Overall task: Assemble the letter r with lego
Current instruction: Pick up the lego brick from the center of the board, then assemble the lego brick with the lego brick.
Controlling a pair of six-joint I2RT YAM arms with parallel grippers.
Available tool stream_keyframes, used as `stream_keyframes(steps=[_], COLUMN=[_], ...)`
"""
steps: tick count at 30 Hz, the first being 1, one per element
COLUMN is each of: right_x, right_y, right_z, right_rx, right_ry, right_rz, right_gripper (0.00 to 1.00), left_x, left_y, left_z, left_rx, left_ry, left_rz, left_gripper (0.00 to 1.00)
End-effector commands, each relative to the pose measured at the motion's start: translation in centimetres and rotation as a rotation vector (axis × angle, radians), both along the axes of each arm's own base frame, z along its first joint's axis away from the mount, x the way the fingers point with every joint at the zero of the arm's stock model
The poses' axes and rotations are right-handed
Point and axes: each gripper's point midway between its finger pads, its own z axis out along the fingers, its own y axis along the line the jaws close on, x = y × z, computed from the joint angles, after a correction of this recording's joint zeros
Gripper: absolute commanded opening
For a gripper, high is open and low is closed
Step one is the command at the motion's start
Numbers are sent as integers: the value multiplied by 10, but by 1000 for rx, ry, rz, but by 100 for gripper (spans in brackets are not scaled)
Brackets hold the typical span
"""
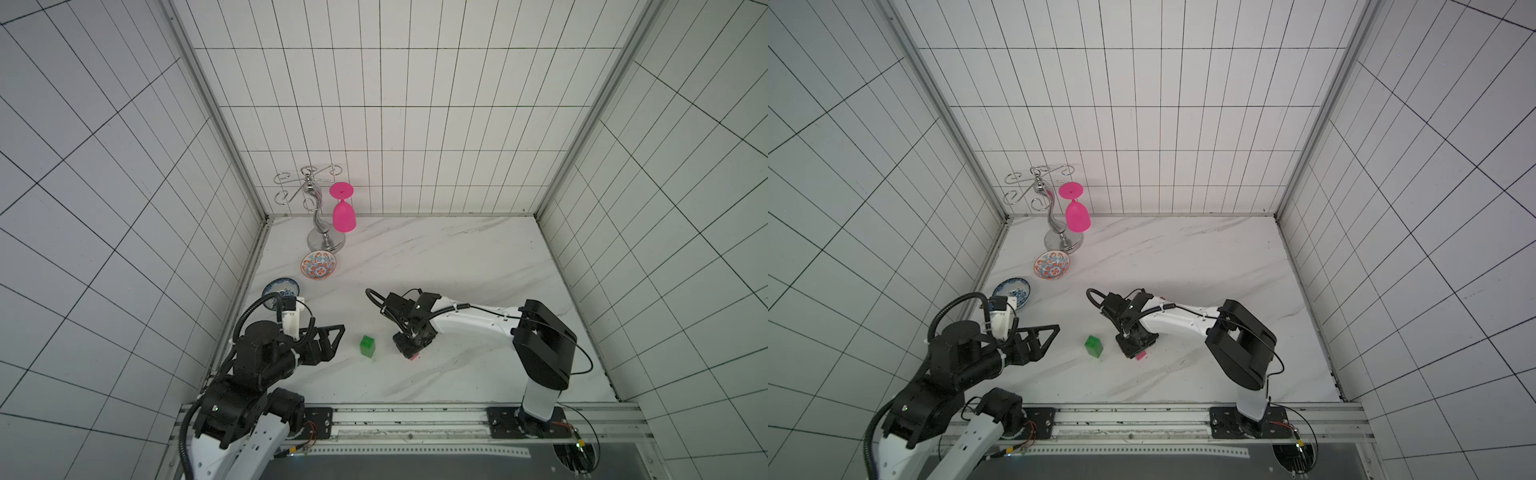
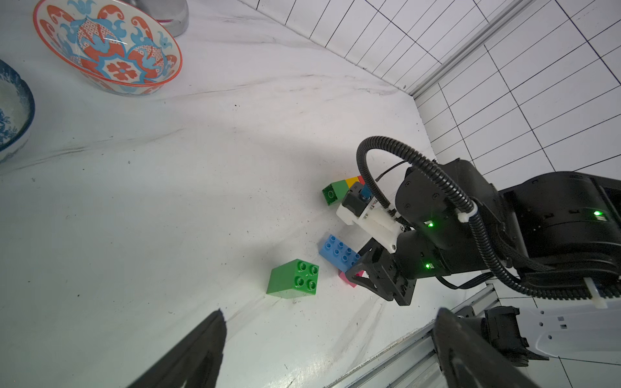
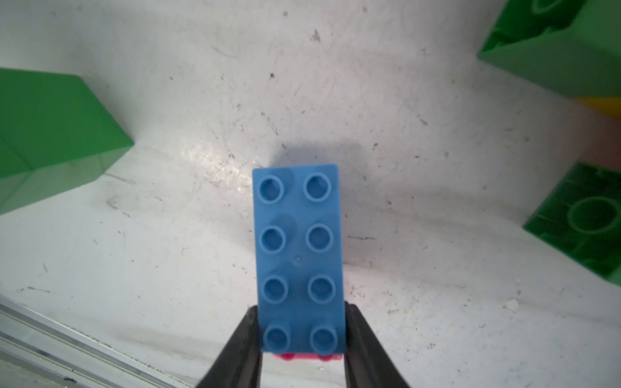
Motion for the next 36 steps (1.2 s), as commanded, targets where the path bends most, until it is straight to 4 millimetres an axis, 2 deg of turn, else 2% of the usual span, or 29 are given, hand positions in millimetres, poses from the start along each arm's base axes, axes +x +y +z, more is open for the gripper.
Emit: stream_keyframes(steps=[1, 4, 10, 14, 18, 22, 24, 26, 30, 36], right_x=[3, 3, 5, 7, 18, 17, 13, 3, -17, -30], right_y=[5, 4, 3, 3, 1, -3, 0, 9, 33, 51], right_z=[3, 3, 16, 35, 64, 87, 97, 103, 111, 102], right_rx=[-9, -9, 18, 80, 178, 276, 327, 392, 493, 472], right_ry=[-8, -11, -42, -96, -255, -363, -352, -328, -405, -376], right_rz=[12, 11, 6, 29, 103, 181, 181, 195, 288, 375], right_gripper=[36, 26, 0, 0, 0, 0, 0, 0, 0, 0], left_x=[0, 0, 1, 4, 4, 7, 9, 12, 14, 16], left_y=[1, 1, 2, 3, -1, -9, -12, -16, -24, -26], left_z=[-3, -4, -14, -39, -66, -73, -71, -72, -76, -82], left_rx=[-5, -7, -3, 17, 32, 21, 5, -17, -65, -54], left_ry=[4, 9, 48, 158, 301, 367, 374, 375, 397, 425], left_rz=[10, 10, 27, 52, 48, 20, 14, 11, -6, -23], left_gripper=[97, 97, 97, 97, 97, 97, 97, 96, 93, 91])
